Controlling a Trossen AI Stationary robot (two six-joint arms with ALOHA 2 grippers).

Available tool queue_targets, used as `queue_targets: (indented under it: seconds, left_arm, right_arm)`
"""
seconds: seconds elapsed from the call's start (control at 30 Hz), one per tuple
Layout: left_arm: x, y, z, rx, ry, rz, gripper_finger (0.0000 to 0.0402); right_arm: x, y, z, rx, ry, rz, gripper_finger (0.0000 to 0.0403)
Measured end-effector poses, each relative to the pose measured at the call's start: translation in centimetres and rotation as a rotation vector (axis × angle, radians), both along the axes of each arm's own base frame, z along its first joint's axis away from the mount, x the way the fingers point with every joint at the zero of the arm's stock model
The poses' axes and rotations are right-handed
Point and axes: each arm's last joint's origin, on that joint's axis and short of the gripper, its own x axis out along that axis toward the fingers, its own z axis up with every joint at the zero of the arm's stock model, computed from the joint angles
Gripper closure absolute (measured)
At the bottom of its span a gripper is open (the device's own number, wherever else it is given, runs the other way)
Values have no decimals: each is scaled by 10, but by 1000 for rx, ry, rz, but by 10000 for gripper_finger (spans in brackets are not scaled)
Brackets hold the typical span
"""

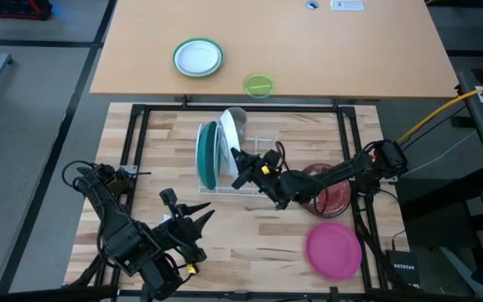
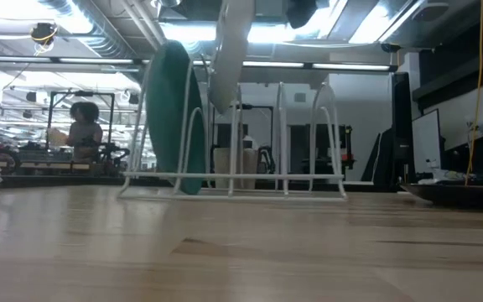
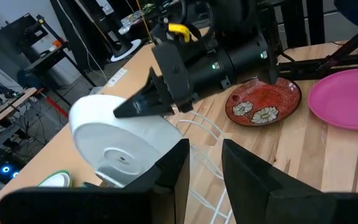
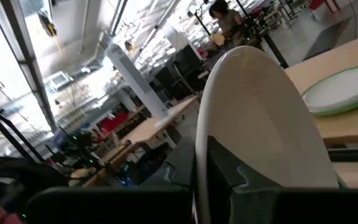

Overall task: Sort dishes
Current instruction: Put the white plate into the dish rack

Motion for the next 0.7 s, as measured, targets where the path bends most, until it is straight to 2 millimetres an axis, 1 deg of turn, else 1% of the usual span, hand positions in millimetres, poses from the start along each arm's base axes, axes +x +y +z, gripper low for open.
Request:
queue_targets:
  seconds: [0.27, 0.6, 0.7]
  left_arm:
    - [0, 0, 0, 0, 0, 0, 318]
    - [0, 0, 0, 0, 0, 0, 318]
    - [0, 0, 0, 0, 0, 0, 318]
  right_arm:
    - [3, 0, -11, -19, 117, -11, 386]
    - [5, 1, -31, -6, 282, -8, 386]
    - [5, 1, -35, -14, 314, -8, 386]
